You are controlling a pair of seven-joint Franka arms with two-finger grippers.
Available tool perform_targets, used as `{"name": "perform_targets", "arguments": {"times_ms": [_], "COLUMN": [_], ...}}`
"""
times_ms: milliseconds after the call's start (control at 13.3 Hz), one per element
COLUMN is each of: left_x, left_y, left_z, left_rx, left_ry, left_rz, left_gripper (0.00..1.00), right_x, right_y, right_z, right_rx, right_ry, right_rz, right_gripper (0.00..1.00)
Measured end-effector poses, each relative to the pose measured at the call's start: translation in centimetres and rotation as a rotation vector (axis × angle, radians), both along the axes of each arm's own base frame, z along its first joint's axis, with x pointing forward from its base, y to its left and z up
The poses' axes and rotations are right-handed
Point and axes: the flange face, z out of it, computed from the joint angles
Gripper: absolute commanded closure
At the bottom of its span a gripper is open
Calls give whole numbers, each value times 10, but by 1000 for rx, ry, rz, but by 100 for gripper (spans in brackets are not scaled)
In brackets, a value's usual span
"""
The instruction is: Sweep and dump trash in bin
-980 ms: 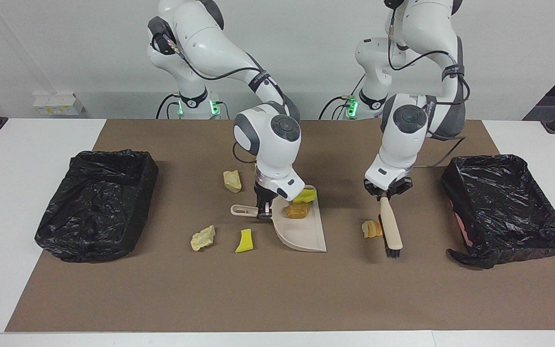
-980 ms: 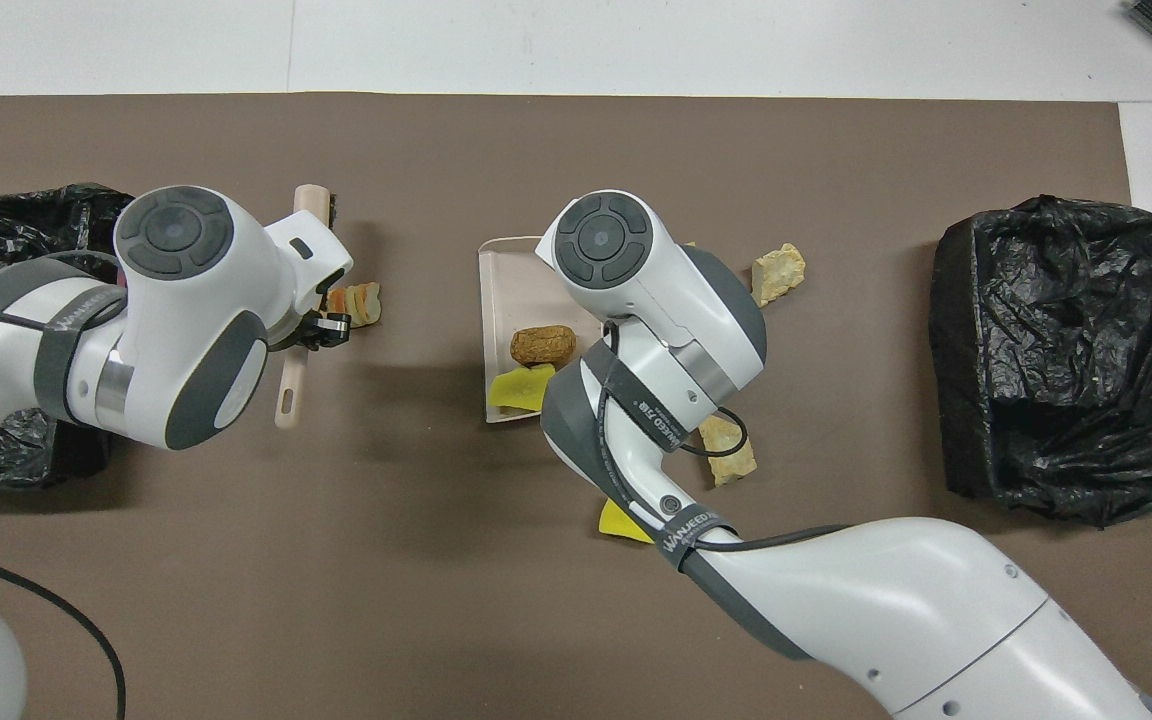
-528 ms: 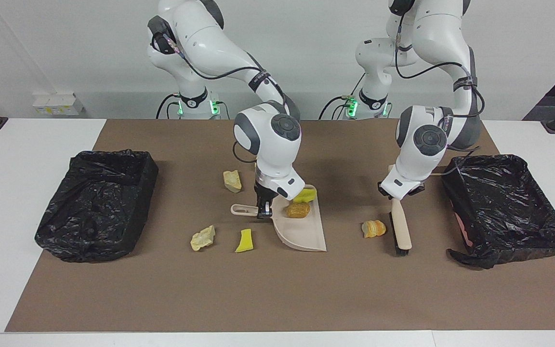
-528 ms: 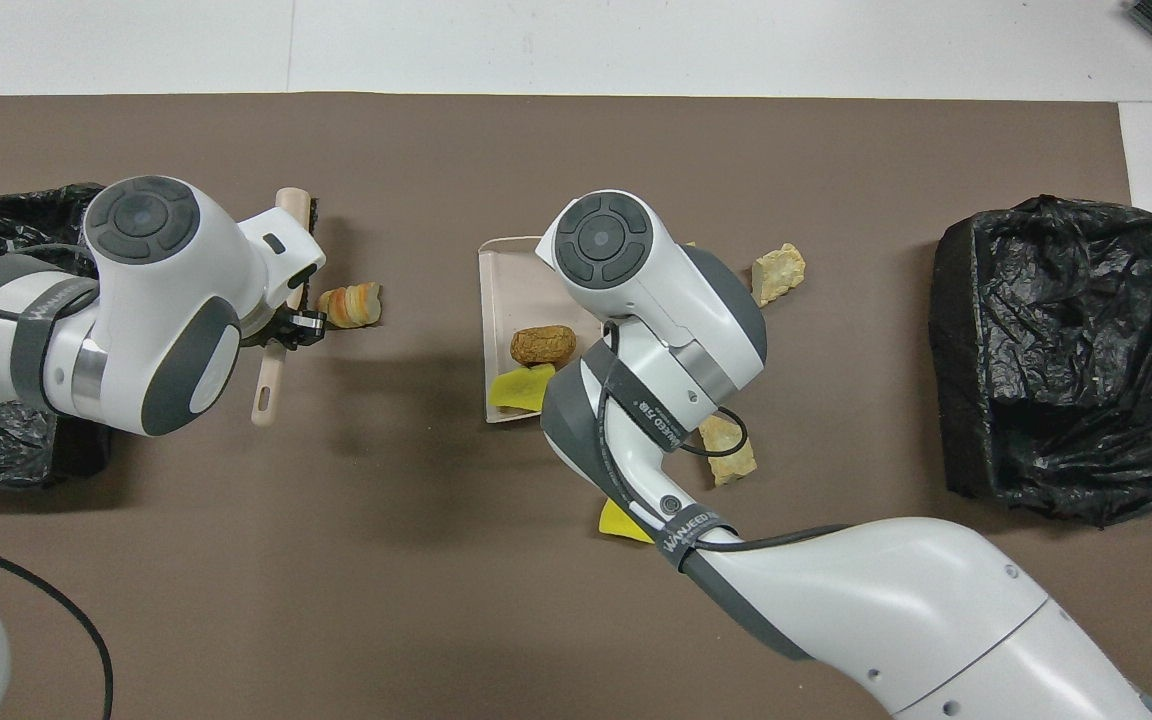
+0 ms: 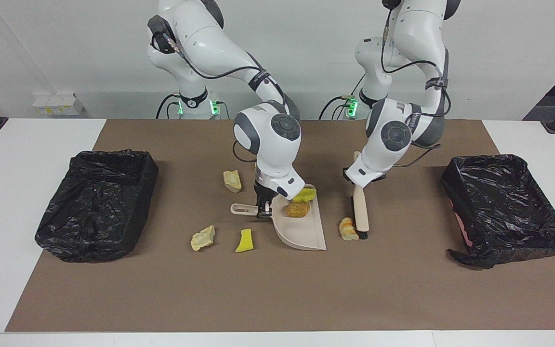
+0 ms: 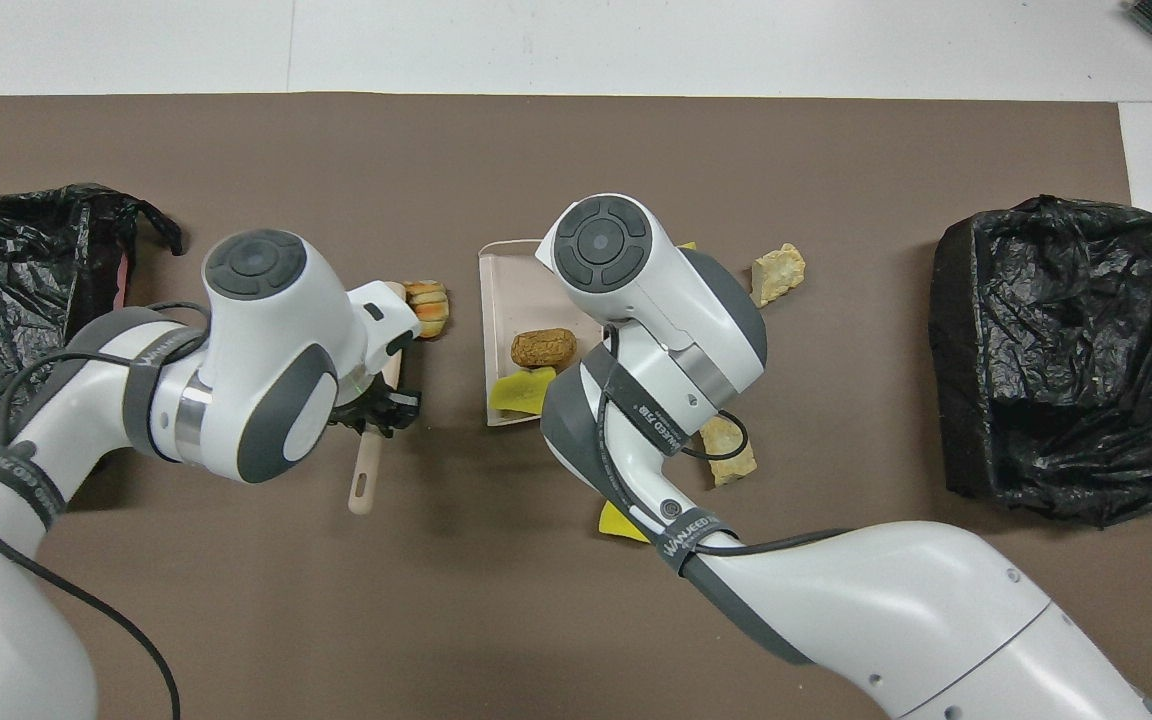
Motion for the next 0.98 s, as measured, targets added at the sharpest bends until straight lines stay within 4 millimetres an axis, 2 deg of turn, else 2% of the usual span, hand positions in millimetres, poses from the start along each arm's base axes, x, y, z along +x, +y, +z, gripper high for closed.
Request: {"name": "perform_targets", "arguments": {"times_ms": [151, 226, 452, 754, 980], "left_x": [-25, -33, -47, -44, -39], "left_y": [-47, -64, -91, -87, -76], "left_z": [5, 7, 10, 11, 25], "left_rx": [-6, -29, -74, -88, -87], "left_ry": [-11, -27, -50, -45, -56], "left_rz": [-2, -10, -41, -32, -14], "left_gripper": [100, 100, 100, 100, 100], "right_x": [0, -1, -1, 0, 1], "right_y": [-1, -1, -1, -2, -3], "right_z": [-1, -1, -1, -1, -1], "right_rx": [-2, -3, -3, -3, 2], "right_ry": [2, 3, 2, 2, -4], "right_rz": [0, 0, 0, -1, -2], "right_gripper": [100, 100, 100, 100, 100]}}
